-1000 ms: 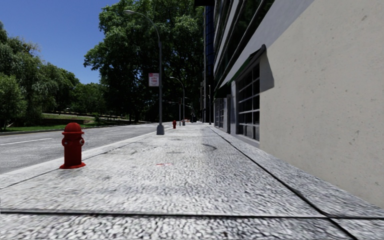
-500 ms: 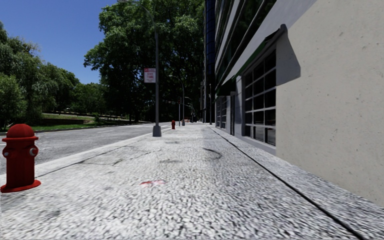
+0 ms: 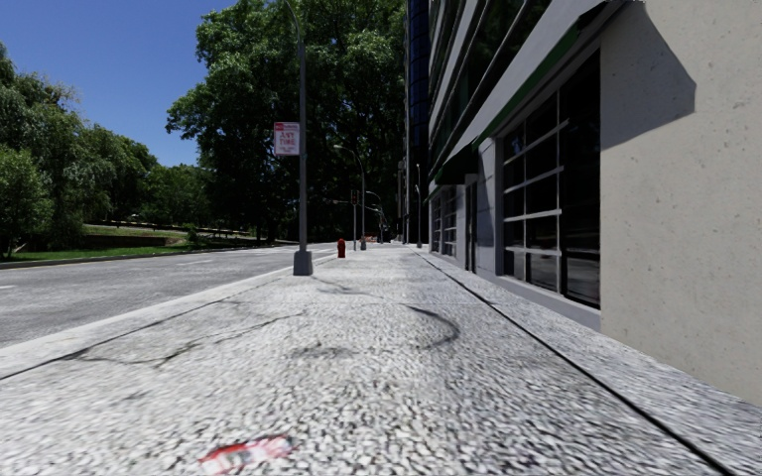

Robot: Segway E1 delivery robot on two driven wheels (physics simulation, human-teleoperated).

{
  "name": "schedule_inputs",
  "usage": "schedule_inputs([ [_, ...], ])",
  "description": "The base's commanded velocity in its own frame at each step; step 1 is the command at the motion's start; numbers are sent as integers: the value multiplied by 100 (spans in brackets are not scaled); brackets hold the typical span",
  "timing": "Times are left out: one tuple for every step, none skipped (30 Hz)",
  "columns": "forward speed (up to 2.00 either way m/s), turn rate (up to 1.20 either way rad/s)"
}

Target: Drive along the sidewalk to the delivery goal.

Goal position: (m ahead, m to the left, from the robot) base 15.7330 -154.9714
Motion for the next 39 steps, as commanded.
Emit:
schedule_inputs([
  [200,0],
  [200,0],
  [200,0],
  [200,0],
  [200,0],
  [200,0],
  [200,0],
  [200,0],
  [200,0],
  [200,0],
  [200,0],
  [200,0],
  [200,0],
  [200,0],
  [200,0],
  [200,0],
  [200,0],
  [200,0],
  [200,0],
  [200,0],
  [200,0],
  [200,0],
  [200,0],
  [200,0],
  [200,0],
  [200,0],
  [200,0],
  [200,0],
  [200,0],
  [200,0],
  [200,0],
  [200,0],
  [200,0],
  [200,0],
  [200,0],
  [200,0],
  [200,0],
  [200,0],
  [200,0],
])
